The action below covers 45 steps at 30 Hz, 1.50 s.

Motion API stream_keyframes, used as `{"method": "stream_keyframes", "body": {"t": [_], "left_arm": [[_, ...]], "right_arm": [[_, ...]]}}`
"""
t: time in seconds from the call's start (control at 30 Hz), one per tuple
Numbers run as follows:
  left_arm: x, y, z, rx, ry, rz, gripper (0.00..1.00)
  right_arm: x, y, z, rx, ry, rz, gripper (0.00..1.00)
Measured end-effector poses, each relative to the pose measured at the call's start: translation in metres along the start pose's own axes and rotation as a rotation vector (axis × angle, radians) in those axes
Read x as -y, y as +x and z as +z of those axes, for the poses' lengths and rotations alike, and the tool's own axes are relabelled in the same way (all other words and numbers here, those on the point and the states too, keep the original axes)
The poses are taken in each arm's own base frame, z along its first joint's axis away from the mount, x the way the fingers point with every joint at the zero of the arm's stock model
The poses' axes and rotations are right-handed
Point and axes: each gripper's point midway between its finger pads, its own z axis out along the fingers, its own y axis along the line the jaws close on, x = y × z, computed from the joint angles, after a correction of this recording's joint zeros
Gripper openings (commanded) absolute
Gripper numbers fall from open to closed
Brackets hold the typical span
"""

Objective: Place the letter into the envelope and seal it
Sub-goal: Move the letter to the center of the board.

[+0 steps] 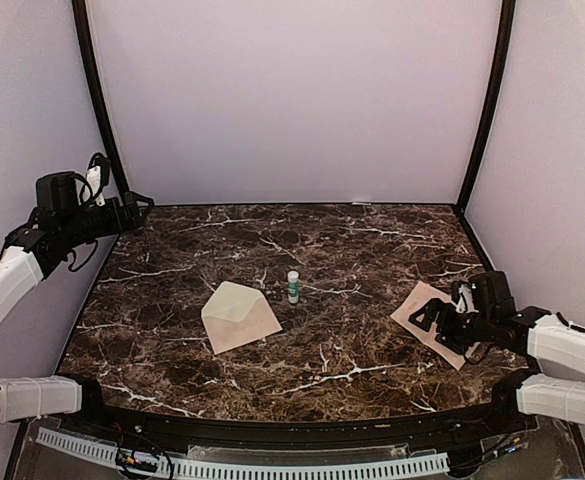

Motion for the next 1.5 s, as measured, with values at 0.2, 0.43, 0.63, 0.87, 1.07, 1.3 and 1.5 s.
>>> {"method": "stream_keyframes", "body": {"t": [0.2, 0.43, 0.63, 0.87, 1.07, 1.3, 1.5], "left_arm": [[0.000, 0.001, 0.000, -0.001, 0.000, 0.000, 0.99], [0.000, 0.001, 0.000, -0.001, 0.000, 0.000, 0.99], [0.000, 0.001, 0.001, -0.002, 0.000, 0.000, 0.99], [0.000, 0.002, 0.001, -0.003, 0.004, -0.001, 0.99], [0.000, 0.004, 0.001, -0.007, 0.008, -0.001, 0.99], [0.001, 0.004, 0.001, -0.007, 0.012, -0.001, 0.99], [0.003, 0.007, 0.002, -0.014, 0.024, -0.001, 0.99]], "right_arm": [[0.008, 0.005, 0.008, -0.022, 0.026, 0.010, 0.99], [0.006, 0.006, 0.011, -0.007, -0.001, 0.010, 0.99], [-0.004, 0.013, 0.014, -0.002, -0.059, 0.012, 0.98], [-0.023, 0.025, 0.026, -0.036, -0.105, 0.000, 0.97], [-0.053, 0.036, 0.043, -0.071, -0.140, -0.040, 0.98], [-0.086, 0.051, 0.062, -0.127, -0.163, -0.072, 0.97], [-0.113, 0.057, 0.077, -0.168, -0.165, -0.111, 0.97]]}}
